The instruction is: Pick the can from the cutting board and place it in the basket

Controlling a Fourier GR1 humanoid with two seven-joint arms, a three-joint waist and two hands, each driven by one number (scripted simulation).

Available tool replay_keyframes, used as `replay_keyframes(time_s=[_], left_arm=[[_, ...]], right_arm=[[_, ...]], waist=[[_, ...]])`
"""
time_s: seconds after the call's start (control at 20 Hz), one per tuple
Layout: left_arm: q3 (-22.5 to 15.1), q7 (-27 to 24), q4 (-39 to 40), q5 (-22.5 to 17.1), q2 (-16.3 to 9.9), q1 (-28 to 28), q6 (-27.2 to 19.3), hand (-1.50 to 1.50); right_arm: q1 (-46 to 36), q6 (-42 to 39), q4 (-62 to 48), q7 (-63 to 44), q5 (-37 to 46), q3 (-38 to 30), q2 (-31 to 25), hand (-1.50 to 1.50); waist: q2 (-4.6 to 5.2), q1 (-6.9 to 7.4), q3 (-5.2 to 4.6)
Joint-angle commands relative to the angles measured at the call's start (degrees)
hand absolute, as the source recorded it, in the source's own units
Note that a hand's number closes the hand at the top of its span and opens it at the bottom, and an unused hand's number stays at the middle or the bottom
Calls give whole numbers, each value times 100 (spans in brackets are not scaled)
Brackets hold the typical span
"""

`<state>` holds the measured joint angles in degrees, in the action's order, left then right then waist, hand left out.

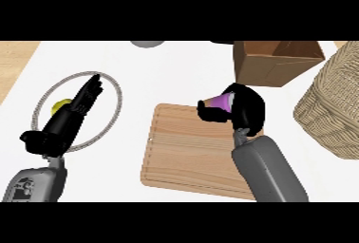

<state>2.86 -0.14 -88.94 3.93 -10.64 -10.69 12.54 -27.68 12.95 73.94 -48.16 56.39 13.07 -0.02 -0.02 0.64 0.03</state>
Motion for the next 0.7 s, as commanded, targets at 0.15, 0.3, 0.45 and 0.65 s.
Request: replay_keyframes(time_s=[0.15,0.3,0.45,0.65], left_arm=[[147,5,-16,-135,-110,71,118,0],[1,226,-252,-120,46,110,57,0],[100,-417,384,131,-8,59,-41,0],[11,-299,136,260,53,189,-141,0]], right_arm=[[-329,1288,1381,-599,394,489,2,150],[-359,697,2372,-1319,931,619,1,150],[-586,214,2823,-1797,1141,403,1,150],[-708,-383,3276,-2259,1510,331,1,150]], waist=[[-31,-50,-5],[-50,-116,-6],[-18,-121,-8],[-22,-103,-7]])
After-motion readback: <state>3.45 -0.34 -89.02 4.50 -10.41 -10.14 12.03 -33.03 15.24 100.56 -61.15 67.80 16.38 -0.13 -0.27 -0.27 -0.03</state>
